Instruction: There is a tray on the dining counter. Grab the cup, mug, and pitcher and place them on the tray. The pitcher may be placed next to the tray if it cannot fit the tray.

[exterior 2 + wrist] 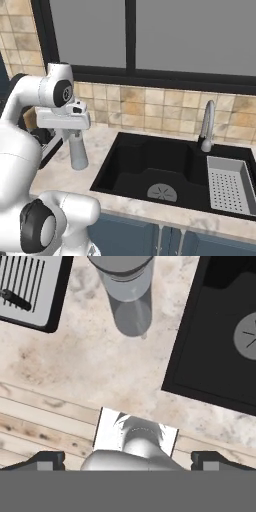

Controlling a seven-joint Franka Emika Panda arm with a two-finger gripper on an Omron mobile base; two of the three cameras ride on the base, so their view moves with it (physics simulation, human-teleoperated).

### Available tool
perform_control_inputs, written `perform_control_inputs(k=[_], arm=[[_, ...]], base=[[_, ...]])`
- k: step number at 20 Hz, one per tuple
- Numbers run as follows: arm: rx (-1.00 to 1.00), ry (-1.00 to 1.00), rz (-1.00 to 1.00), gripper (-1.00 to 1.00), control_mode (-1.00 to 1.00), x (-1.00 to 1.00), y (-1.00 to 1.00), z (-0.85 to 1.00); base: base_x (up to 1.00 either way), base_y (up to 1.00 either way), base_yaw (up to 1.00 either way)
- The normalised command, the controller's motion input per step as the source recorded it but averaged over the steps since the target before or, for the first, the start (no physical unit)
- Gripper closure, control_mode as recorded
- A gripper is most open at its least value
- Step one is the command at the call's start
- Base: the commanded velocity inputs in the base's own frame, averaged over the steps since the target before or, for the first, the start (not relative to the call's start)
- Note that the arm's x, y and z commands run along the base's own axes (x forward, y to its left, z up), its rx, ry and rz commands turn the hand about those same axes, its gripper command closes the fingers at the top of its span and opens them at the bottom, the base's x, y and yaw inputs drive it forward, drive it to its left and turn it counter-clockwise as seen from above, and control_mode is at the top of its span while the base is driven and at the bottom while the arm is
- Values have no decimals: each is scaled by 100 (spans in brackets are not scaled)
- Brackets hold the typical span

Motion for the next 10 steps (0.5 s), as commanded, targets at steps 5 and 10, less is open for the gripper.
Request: perform_control_inputs(k=[5, 10], arm=[[-1, 0, 3, -100, -100, 24, 0, -23], [-3, 0, 5, -100, -100, 21, 6, -37]], base=[[0, 0, 0], [0, 0, 0]])
